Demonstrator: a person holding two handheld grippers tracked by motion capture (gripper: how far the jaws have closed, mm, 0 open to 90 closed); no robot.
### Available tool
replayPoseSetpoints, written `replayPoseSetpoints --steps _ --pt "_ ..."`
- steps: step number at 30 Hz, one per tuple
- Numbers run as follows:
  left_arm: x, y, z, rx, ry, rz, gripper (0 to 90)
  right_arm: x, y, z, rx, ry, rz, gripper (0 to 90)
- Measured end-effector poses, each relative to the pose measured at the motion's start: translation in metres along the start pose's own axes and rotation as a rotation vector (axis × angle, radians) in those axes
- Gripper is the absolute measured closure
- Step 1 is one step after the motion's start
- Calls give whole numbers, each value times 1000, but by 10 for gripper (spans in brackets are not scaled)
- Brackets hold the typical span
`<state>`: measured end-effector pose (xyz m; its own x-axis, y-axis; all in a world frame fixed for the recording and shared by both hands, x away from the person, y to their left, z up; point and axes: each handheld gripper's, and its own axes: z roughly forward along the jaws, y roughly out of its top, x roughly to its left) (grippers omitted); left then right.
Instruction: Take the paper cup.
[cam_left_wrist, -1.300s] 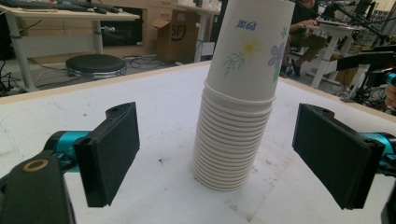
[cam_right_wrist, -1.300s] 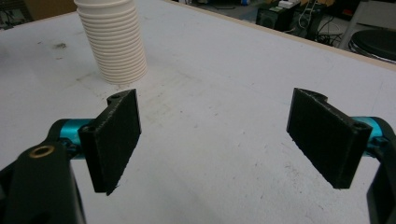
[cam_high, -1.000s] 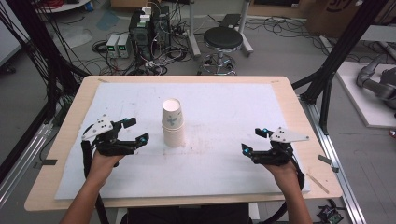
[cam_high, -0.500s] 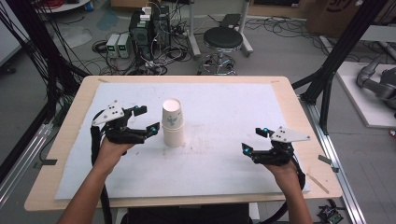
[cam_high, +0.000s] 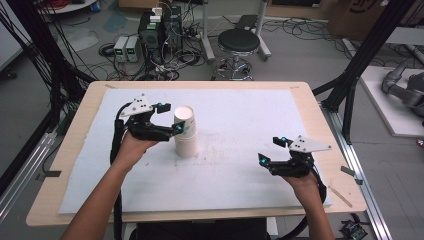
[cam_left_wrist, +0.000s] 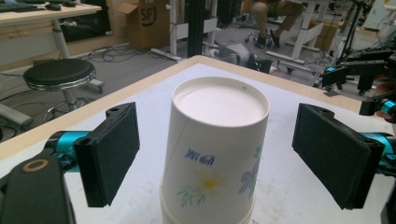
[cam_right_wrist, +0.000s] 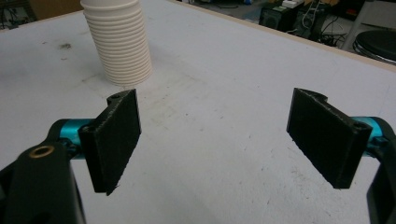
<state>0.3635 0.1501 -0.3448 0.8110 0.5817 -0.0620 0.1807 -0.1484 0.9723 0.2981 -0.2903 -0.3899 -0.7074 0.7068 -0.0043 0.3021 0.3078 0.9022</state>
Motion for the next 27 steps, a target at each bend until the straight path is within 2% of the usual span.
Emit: replayPoseSetpoints --steps 6,9,12,17,23,27 --pt "0 0 17 42 -15 5 165 1 0 1 2 5 0 177" --pt "1 0 19 48 -17 5 193 1 0 1 -1 6 -4 177" --pt "3 -1 20 56 -25 3 258 1 0 1 0 4 1 177" --pt "5 -2 21 42 -29 -6 322 0 0 1 -2 3 0 177" --pt "5 0 19 25 -35 1 330 0 0 1 -1 1 4 177" --pt "4 7 14 -10 -34 -8 333 0 0 1 0 0 4 177"
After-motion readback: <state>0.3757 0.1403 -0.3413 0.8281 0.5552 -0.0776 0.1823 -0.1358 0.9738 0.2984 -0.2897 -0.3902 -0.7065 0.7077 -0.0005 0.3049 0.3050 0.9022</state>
